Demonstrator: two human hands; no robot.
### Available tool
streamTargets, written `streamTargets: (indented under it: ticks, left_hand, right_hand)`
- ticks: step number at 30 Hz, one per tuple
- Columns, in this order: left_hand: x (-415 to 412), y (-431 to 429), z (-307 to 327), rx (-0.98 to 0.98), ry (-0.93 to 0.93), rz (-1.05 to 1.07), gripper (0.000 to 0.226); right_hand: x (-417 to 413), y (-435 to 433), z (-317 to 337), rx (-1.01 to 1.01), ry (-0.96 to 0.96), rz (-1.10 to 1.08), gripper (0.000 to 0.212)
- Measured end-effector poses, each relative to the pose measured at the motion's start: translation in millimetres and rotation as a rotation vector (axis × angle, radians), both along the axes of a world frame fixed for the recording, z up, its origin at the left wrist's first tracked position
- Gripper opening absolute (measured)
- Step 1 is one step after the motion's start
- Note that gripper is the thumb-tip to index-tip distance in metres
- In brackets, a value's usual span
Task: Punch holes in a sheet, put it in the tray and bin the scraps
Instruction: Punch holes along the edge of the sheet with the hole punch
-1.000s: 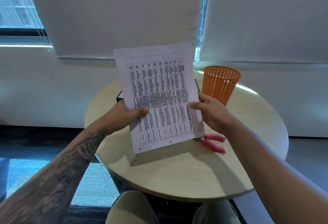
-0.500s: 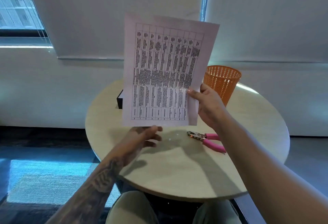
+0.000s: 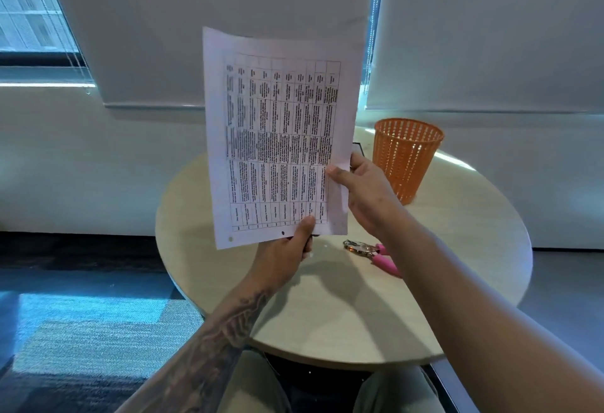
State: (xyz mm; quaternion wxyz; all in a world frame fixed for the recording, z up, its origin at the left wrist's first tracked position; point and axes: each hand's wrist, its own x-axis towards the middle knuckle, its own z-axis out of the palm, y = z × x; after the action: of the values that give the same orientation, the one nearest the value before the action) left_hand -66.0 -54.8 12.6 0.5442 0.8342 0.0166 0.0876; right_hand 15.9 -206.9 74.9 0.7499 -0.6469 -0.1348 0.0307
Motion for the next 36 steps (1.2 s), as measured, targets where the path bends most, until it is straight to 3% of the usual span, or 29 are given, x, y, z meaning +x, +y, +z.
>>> streamTargets:
  ticks: [4,7,10,13,18,23,26,33,36]
  left_hand:
    - [2,5,-5,-0.016,0.029,0.078,0.069]
    - [3,10,-8,-0.100,0.007,0.068,0.065]
    - [6,11,-10,-0.212,-0.017,0.107,0.056]
    - [11,9,-13,-0.260,-0.043,0.150,0.050]
    - [16,6,-20,-0.372,-0.006,0.180,0.048]
    - [26,5,-20,-0.360,-0.031,0.252,0.047]
    - [30,4,-18,-0.339,-0.062,0.270,0.049]
    - [35,0,-7,-0.283,-0.176,0.286,0.040]
    - [36,-3,-4,-0.276,-0.195,0.291,0.040]
  right_hand:
    - [-1,-18,-8,-0.312,-0.094,-0.095,0.036]
    - [-5,-51,-27,-0.769,-0.175,-0.103,0.041]
    - [-11,-79,-54,-1.288,-0.089,-0.009,0.059]
    - [-18,-89,-70,-1.509,-0.120,-0.001,0.068]
    - [-19,-84,-70,-1.360,-0.132,-0.037,0.043]
    - [-26,-68,-67,-0.883,-0.103,-0.022,0.015]
    - [-29,-58,-66,-0.703,-0.037,0.037,0.022]
    - [-35,-42,-64,-0.236,0.366,0.205,0.056]
    - [-39,-39,-64,-0.144,0.419,0.276,0.059]
